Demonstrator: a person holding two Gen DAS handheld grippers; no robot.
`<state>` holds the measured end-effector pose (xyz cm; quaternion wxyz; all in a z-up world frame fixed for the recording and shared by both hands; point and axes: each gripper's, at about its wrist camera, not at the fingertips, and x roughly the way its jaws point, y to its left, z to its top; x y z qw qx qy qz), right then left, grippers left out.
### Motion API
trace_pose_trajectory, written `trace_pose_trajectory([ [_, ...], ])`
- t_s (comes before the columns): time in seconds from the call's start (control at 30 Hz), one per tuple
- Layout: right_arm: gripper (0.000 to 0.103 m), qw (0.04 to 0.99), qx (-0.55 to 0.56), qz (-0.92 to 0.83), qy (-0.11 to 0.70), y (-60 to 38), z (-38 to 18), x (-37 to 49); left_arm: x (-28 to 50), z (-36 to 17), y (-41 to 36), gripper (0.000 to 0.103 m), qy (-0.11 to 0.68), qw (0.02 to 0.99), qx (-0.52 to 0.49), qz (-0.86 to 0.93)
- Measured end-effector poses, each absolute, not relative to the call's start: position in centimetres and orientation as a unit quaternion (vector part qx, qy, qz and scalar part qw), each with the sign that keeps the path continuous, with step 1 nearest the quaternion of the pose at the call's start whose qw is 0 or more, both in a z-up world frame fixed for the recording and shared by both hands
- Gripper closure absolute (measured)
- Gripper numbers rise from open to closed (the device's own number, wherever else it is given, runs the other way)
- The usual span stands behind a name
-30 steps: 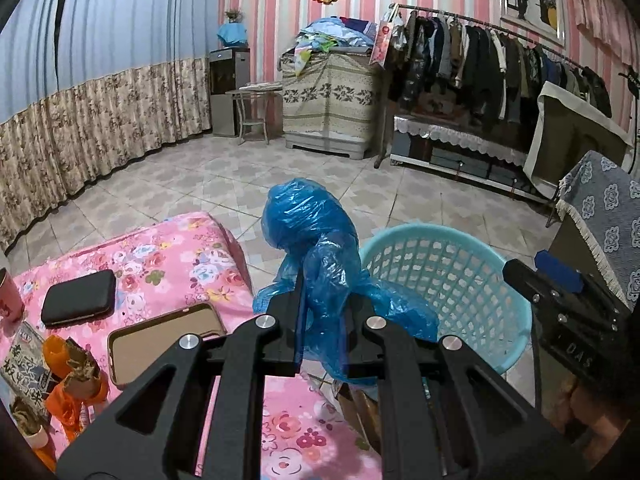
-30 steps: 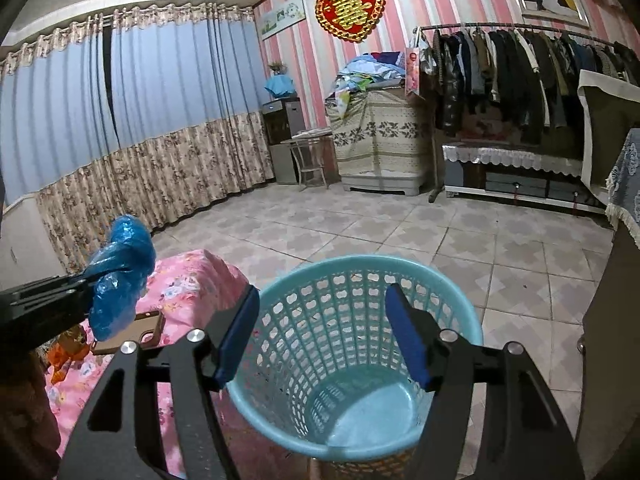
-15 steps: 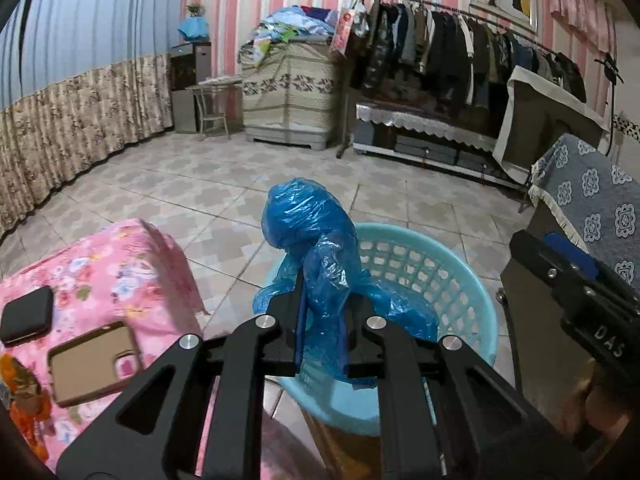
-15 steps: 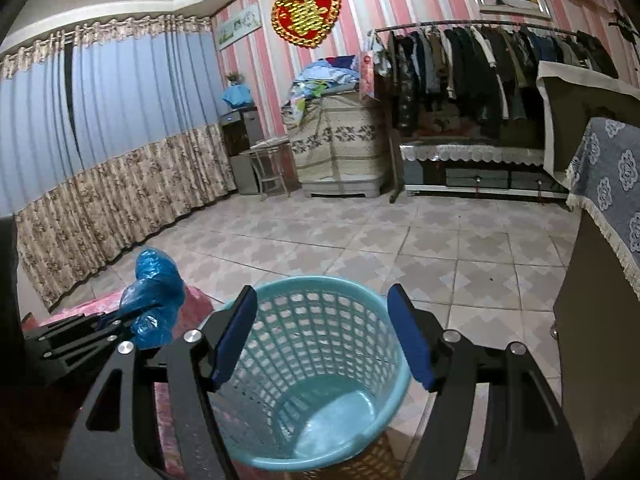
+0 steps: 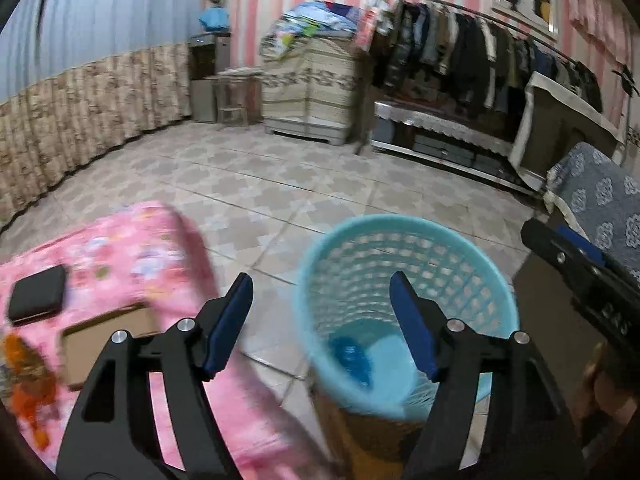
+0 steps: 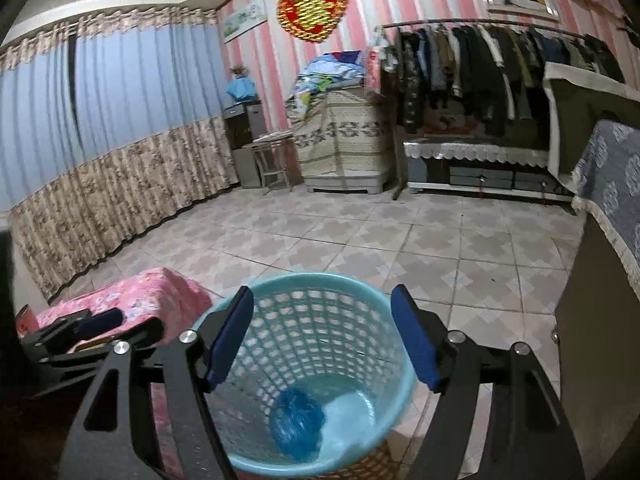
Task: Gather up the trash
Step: 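Lower the blue bag into the blue basket and open the left gripper, then move both grippers back over the table items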
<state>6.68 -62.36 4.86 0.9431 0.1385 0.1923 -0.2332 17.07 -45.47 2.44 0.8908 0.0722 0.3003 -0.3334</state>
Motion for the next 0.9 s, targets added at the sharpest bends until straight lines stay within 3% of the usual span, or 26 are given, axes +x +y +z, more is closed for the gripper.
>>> trace_pose_trajectory([
  [0.27, 0.029, 0.972, 0.097, -0.081, 0.199, -47.0, 8.4, 14.8, 19.7, 6.2, -27.1, 0.034, 0.278, 0.937, 0.067, -0.201],
  [0.53, 0.029, 0.971, 0.048, -0.003, 0.235, -32.9, 6.6, 20.1, 20.7, 6.3, -7.8, 0.027, 0.265, 0.961, 0.035, -0.070],
  [0.63, 0.029, 0.968, 0.045, 0.006, 0.248, -29.8, 4.2, 21.1, 20.4, 4.7, -3.3, 0.019, 0.261, 0.963, 0.032, -0.056],
  [0.9, 0.029, 0.952, 0.014, 0.026, 0.304, -25.6, 0.4, 23.1, 22.4, 0.8, 3.0, 0.018, 0.303, 0.953, -0.009, -0.020],
])
